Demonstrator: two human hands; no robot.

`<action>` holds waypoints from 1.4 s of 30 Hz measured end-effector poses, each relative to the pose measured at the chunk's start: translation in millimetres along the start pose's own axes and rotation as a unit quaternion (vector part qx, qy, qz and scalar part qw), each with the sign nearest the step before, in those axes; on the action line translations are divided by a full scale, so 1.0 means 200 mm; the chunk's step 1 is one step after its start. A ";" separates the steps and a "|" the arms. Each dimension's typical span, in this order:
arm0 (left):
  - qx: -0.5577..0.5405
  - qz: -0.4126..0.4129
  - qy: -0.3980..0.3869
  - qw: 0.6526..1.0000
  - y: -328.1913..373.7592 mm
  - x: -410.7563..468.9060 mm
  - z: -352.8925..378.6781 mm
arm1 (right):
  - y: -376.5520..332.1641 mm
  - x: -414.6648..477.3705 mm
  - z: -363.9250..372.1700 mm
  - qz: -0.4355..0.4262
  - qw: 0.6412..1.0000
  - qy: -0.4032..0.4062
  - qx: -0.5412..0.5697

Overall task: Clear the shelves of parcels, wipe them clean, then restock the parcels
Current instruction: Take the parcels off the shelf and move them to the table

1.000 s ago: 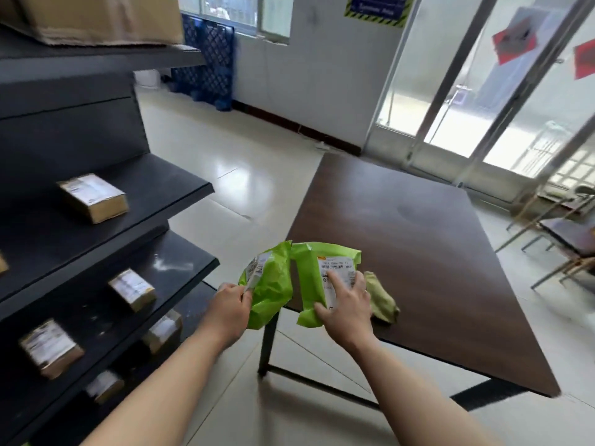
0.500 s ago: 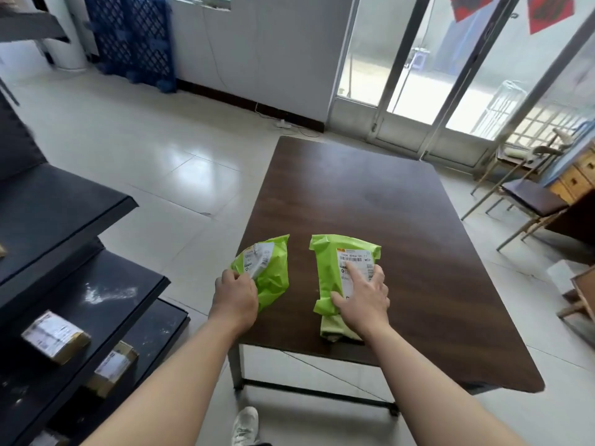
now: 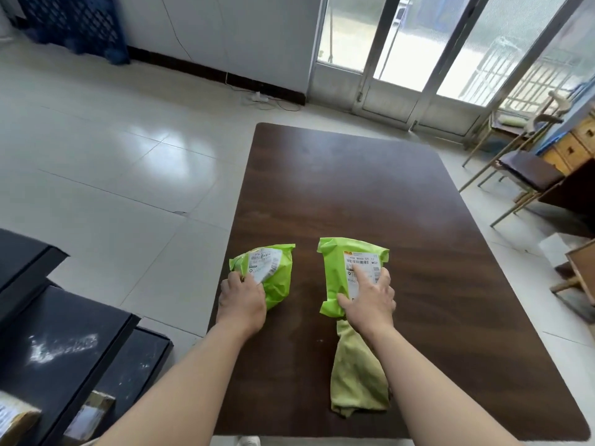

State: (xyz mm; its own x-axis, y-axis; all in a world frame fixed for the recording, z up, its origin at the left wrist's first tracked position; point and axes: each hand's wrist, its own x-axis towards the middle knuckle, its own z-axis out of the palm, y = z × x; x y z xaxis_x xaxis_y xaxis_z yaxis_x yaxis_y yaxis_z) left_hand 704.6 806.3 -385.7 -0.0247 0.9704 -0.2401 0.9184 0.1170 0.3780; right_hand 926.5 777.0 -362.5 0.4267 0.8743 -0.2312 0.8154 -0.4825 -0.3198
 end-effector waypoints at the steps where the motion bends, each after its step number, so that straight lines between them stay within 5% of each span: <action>1: 0.003 0.002 -0.005 1.000 0.00 0.04 0.02 | -0.01 0.04 0.02 0.003 1.000 -0.002 -0.002; 26: -0.047 -0.083 -0.038 0.995 0.09 0.21 0.18 | 0.07 0.38 0.21 -0.020 0.992 -0.104 -0.068; 42: -0.162 -0.184 0.116 0.962 -0.05 -0.39 -0.11 | -0.31 0.00 -0.02 -0.318 0.943 -0.101 -0.005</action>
State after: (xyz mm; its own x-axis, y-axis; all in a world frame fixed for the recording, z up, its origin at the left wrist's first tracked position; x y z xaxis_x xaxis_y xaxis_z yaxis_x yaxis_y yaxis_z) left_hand 688.3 733.4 -350.9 -0.4477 0.8670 -0.2189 0.6598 0.4855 0.5735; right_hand 877.7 806.2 -338.8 -0.2322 0.9583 -0.1666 0.8854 0.1374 -0.4440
